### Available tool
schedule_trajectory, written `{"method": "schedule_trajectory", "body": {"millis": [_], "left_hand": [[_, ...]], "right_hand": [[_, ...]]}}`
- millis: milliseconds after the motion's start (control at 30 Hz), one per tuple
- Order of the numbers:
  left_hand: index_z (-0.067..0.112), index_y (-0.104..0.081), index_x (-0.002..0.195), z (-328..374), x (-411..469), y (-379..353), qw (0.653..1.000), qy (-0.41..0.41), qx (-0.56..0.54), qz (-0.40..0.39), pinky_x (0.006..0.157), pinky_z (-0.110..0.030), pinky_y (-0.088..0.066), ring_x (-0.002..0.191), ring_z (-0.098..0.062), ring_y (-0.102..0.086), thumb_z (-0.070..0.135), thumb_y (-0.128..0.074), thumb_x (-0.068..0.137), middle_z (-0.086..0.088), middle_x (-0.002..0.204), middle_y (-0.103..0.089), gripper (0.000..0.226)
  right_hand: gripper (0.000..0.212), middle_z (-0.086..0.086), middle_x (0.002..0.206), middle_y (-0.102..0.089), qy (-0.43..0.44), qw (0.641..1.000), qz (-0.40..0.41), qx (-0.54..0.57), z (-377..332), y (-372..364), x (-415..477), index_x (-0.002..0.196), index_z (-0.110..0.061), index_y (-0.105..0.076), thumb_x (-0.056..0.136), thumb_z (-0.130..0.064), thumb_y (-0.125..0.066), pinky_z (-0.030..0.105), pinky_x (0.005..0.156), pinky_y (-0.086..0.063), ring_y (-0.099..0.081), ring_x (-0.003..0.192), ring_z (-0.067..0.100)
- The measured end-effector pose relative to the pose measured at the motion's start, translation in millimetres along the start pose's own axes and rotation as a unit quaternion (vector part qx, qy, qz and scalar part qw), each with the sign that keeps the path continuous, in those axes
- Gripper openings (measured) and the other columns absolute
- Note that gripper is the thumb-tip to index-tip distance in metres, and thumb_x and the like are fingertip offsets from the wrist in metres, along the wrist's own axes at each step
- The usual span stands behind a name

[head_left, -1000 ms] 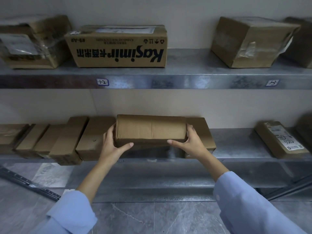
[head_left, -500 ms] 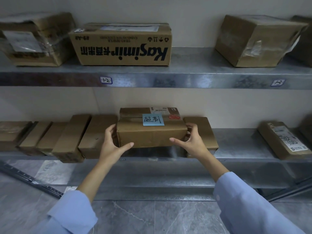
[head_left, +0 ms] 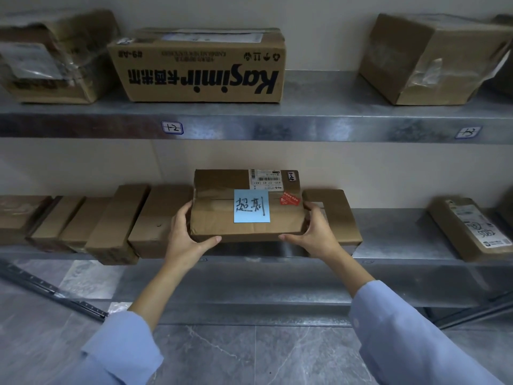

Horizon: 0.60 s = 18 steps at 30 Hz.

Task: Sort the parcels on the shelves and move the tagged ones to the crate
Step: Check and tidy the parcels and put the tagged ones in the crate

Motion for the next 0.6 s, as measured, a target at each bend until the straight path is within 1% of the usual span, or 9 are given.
{"method": "schedule_trajectory", "body": {"millis": [67, 167, 200, 267, 333, 367, 433, 533, 600], "left_hand": [[0.04, -0.032, 0.137, 0, 0, 0, 1.0, -0.002, -0.002, 0.001, 0.104, -0.035, -0.039, 0.127, -0.012, -0.041, 0.017, -0.09, 0.063, 0.011, 0.138, -0.041, 0.097], [0.04, -0.029, 0.136, 0, 1, 1, 1.0, 0.003, -0.006, 0.001, 0.099, -0.028, -0.035, 0.122, -0.006, -0.039, 0.017, -0.091, 0.062, 0.017, 0.134, -0.038, 0.099], [0.039, -0.028, 0.137, 0, 1, 2, 1.0, 0.002, -0.004, 0.002, 0.101, -0.028, -0.035, 0.123, -0.005, -0.038, 0.017, -0.091, 0.061, 0.017, 0.135, -0.037, 0.101], [0.038, -0.024, 0.142, 0, 2, 3, 1.0, 0.002, -0.001, -0.002, 0.105, -0.029, -0.033, 0.128, -0.005, -0.035, 0.016, -0.092, 0.061, 0.017, 0.141, -0.035, 0.108], [0.036, -0.019, 0.149, 0, 2, 3, 1.0, 0.007, 0.013, -0.012, 0.11, -0.034, -0.032, 0.134, -0.008, -0.031, 0.018, -0.092, 0.061, 0.013, 0.15, -0.031, 0.115], [0.034, -0.019, 0.15, 1, 3, 3, 1.0, 0.007, 0.021, -0.015, 0.112, -0.038, -0.032, 0.137, -0.01, -0.03, 0.018, -0.092, 0.062, 0.011, 0.153, -0.029, 0.116], [0.033, -0.022, 0.15, 3, 4, 3, 0.999, 0.002, 0.029, -0.02, 0.113, -0.042, -0.033, 0.137, -0.012, -0.031, 0.018, -0.092, 0.062, 0.008, 0.152, -0.029, 0.114], [0.033, -0.024, 0.149, 5, 4, 2, 0.999, -0.007, 0.024, -0.023, 0.113, -0.042, -0.034, 0.135, -0.01, -0.032, 0.018, -0.092, 0.061, 0.008, 0.151, -0.031, 0.112], [0.032, -0.025, 0.149, 7, 5, 2, 0.999, -0.014, 0.02, -0.023, 0.112, -0.041, -0.034, 0.134, -0.009, -0.032, 0.016, -0.092, 0.061, 0.008, 0.151, -0.031, 0.112]], "right_hand": [[0.105, -0.01, 0.127, -0.048, -0.005, 1.0, -0.008, 0.02, 1, -3, 1, 0.143, -0.013, -0.03, 0.06, -0.023, -0.093, 0.024, 0.102, -0.041, -0.046, 0.125, 0.011], [0.105, -0.017, 0.122, -0.046, 0.002, 0.999, -0.011, 0.034, 0, -6, 2, 0.144, -0.016, -0.028, 0.061, -0.019, -0.093, 0.026, 0.104, -0.042, -0.047, 0.129, 0.013], [0.108, -0.017, 0.125, -0.046, 0.009, 0.999, -0.014, 0.036, -1, -7, 2, 0.146, -0.017, -0.025, 0.061, -0.018, -0.093, 0.028, 0.106, -0.041, -0.045, 0.131, 0.014], [0.121, -0.011, 0.137, -0.043, 0.023, 0.999, -0.026, 0.038, -7, -9, 1, 0.152, -0.02, -0.014, 0.061, -0.015, -0.092, 0.033, 0.112, -0.037, -0.04, 0.136, 0.014], [0.13, -0.008, 0.144, -0.039, 0.035, 0.998, -0.034, 0.03, -11, -10, 0, 0.155, -0.021, -0.003, 0.061, -0.015, -0.092, 0.037, 0.116, -0.032, -0.035, 0.139, 0.015], [0.131, -0.005, 0.146, -0.039, 0.042, 0.998, -0.031, 0.018, -13, -10, 0, 0.156, -0.02, -0.003, 0.061, -0.016, -0.093, 0.038, 0.116, -0.032, -0.035, 0.139, 0.016], [0.128, 0.0, 0.146, -0.04, 0.051, 0.998, -0.021, -0.002, -16, -8, 0, 0.155, -0.019, -0.009, 0.06, -0.019, -0.094, 0.039, 0.116, -0.032, -0.035, 0.138, 0.017], [0.124, 0.001, 0.145, -0.04, 0.049, 0.999, -0.009, 0.009, -16, -4, -2, 0.154, -0.019, -0.015, 0.058, -0.019, -0.094, 0.037, 0.115, -0.033, -0.035, 0.138, 0.017], [0.124, 0.0, 0.146, -0.04, 0.047, 0.999, -0.009, 0.021, -17, -2, -3, 0.154, -0.019, -0.014, 0.058, -0.017, -0.094, 0.04, 0.116, -0.033, -0.036, 0.138, 0.017]]}}
Point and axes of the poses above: each hand's wrist, its own x-axis towards the middle knuckle, its own y-axis out of the back of the hand, z = x × y, the point moved 7 cm from there along x, towards the middle knuckle
